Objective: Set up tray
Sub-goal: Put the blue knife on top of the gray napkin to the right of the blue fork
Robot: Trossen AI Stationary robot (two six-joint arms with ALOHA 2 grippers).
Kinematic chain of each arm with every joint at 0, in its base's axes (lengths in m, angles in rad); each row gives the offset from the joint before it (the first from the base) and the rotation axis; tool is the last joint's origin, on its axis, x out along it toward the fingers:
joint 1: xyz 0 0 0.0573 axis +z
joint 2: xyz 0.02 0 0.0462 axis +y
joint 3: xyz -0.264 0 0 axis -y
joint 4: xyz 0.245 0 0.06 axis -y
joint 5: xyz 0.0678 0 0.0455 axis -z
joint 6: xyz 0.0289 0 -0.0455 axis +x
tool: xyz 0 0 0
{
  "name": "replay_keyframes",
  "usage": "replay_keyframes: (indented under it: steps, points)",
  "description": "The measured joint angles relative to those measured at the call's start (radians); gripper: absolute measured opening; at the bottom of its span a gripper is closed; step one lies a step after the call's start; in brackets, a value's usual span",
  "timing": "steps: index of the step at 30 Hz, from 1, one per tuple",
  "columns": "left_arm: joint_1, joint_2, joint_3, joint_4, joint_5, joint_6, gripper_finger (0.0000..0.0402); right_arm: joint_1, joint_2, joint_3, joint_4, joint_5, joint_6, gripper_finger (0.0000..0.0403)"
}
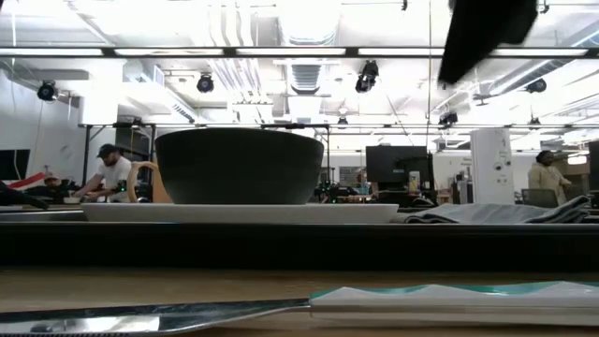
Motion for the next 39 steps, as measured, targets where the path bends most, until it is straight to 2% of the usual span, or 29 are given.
replay_keyframes:
  steps: [3, 6, 13, 19, 24, 30, 35, 39]
  points:
    - [0.0, 0.0, 0.0, -0.007, 0.0, -0.029, 0.0204, 0.066, -0.005, 0.041, 0.147, -0.066, -0.136, 0.0023]
    - [-0.001, 0.0, -0.001, -0.008, 0.0, -0.067, 0.0204, 0.127, 0.005, 0.054, 0.279, -0.128, -0.205, 0.0046]
    - [-0.002, -0.001, -0.001, -0.007, 0.002, -0.126, 0.0204, 0.192, 0.028, 0.049, 0.325, -0.073, -0.268, 0.0104]
    - [-0.002, -0.001, -0.001, -0.005, 0.003, -0.163, 0.0204, 0.148, 0.082, 0.059, 0.458, -0.081, -0.34, 0.015]
    - [-0.002, -0.001, -0.001, 0.0, 0.003, -0.191, 0.0204, 0.118, 0.174, 0.165, 0.398, -0.096, -0.296, 0.0171]
    - [-0.002, -0.001, -0.001, -0.003, 0.003, -0.206, 0.0204, 0.07, 0.351, 0.421, 0.163, -0.228, -0.32, 0.0174]
    - [-0.003, -0.001, -0.002, -0.003, 0.003, -0.206, 0.0204, 0.06, 0.523, 0.646, -0.007, -0.273, -0.385, 0.0174]
    - [-0.003, -0.001, -0.002, -0.003, 0.003, -0.206, 0.0204, 0.062, 0.602, 0.737, -0.072, -0.286, -0.429, 0.0174]
